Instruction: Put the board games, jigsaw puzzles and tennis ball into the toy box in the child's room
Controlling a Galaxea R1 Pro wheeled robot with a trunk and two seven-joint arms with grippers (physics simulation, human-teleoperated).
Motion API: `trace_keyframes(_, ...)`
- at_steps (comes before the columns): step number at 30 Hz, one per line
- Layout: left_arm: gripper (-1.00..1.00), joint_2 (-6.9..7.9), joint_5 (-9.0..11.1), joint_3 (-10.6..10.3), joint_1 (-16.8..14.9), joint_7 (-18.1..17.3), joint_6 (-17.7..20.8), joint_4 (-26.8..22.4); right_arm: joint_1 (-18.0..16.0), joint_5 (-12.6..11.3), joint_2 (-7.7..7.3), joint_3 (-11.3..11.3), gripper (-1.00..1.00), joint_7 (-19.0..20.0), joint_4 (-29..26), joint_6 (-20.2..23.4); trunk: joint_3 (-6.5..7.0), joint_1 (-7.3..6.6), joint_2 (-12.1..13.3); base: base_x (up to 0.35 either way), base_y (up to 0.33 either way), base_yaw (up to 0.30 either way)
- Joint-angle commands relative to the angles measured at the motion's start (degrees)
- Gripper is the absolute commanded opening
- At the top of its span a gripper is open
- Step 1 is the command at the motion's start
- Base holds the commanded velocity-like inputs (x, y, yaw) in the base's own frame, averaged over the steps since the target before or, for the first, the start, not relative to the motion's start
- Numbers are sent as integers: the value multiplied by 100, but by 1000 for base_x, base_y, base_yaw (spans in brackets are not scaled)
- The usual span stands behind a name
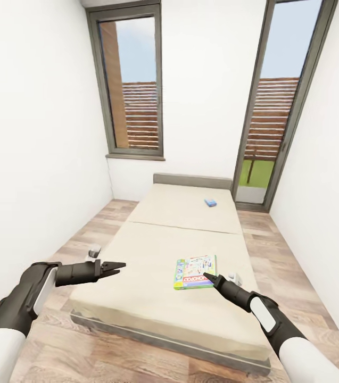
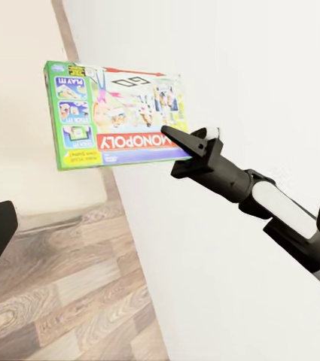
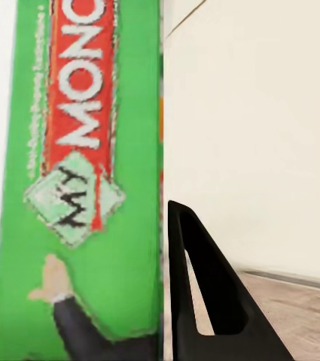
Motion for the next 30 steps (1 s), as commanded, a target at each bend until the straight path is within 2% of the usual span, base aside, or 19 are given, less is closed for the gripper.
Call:
trace_keyframes(1, 100, 0, 4, 2, -6, -12, 33, 4, -3, -44, 0, -20, -100, 8, -4, 50, 14, -22, 36, 0, 0, 273)
trace_keyframes(30, 100, -33, -1, -20, -6, -10, 33, 6, -3, -47, 8, -20, -100, 12, 5, 42, 627, -659, 1200, 0, 0, 273)
